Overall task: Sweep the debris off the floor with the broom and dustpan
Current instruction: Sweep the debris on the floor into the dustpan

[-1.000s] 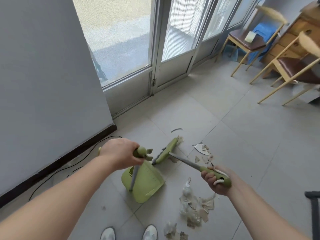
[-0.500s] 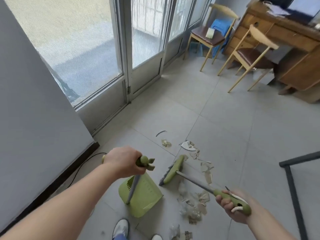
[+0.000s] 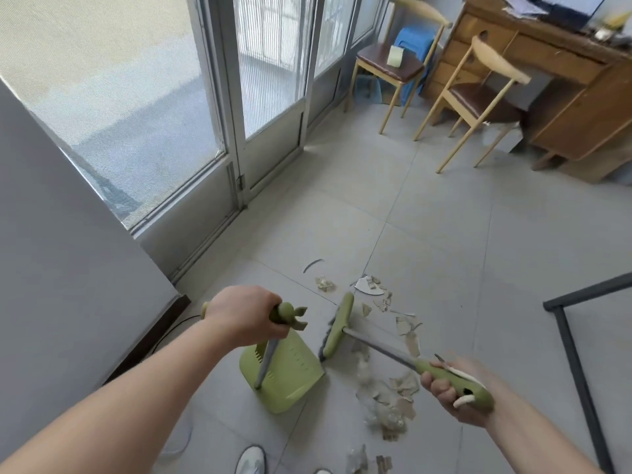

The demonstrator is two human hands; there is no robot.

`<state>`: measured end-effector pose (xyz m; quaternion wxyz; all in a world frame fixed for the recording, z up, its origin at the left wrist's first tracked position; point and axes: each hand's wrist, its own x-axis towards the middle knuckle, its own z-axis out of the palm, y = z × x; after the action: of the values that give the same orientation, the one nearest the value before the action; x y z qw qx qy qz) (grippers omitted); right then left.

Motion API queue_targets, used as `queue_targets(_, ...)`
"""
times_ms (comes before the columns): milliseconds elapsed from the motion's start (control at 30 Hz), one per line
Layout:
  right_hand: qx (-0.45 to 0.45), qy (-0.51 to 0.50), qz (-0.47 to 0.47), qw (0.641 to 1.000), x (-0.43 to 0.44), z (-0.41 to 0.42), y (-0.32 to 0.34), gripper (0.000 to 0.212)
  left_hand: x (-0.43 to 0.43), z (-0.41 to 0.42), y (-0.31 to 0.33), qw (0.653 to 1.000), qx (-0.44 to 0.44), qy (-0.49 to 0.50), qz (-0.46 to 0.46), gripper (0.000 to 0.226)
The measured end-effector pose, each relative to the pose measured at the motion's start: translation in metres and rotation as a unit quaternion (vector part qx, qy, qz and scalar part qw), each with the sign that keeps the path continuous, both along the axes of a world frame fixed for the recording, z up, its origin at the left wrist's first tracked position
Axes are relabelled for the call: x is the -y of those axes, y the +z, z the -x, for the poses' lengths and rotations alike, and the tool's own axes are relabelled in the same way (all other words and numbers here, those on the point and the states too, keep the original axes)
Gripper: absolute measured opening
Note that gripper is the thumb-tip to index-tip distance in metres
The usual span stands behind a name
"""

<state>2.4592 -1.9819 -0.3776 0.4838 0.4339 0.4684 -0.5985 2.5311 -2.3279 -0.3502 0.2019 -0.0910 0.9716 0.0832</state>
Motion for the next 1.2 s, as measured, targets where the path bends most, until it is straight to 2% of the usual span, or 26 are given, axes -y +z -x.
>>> queue_targets(233, -0.049, 0.069, 0.019, 0.996, 0.073, 0.041, -0.002, 0.031, 0.026, 0.014, -0.002, 1.0, -0.003, 0.001, 0.022, 0.031)
queue_targets(367, -0.042, 0.124, 0.034, 0.991, 0.121, 0.079, -0.03, 0.039, 0.039, 0.024, -0.008, 0.999, -0.009, 0.006, 0.03, 0.032)
queue_targets(467, -0.041, 0.176, 0.045, 0.983, 0.152, 0.099, -0.052, 0.036, 0.047, 0.031, -0.016, 0.999, -0.014, 0.001, 0.037, 0.036)
queue_targets(600, -0.039, 0.116, 0.073, 0.99, 0.176, 0.111, -0.068, 0.018, 0.056, 0.037, -0.024, 0.999, -0.016, -0.014, 0.044, 0.04)
queue_targets(700, -0.022, 0.031, 0.087, 0.995, 0.169, 0.12, -0.08, 0.03, 0.06, 0.04, -0.027, 0.999, -0.018, -0.017, 0.045, 0.04)
queue_targets(800, -0.006, -0.039, 0.106, 0.994, 0.149, 0.121, -0.078, 0.025, 0.061, 0.044, -0.029, 0.999, -0.019, -0.015, 0.033, 0.039)
queue_targets(1200, -0.006, -0.134, 0.061, 0.989, 0.051, 0.049, -0.052, 0.034, 0.02, 0.055, -0.022, 0.997, -0.012, -0.076, 0.024, 0.034)
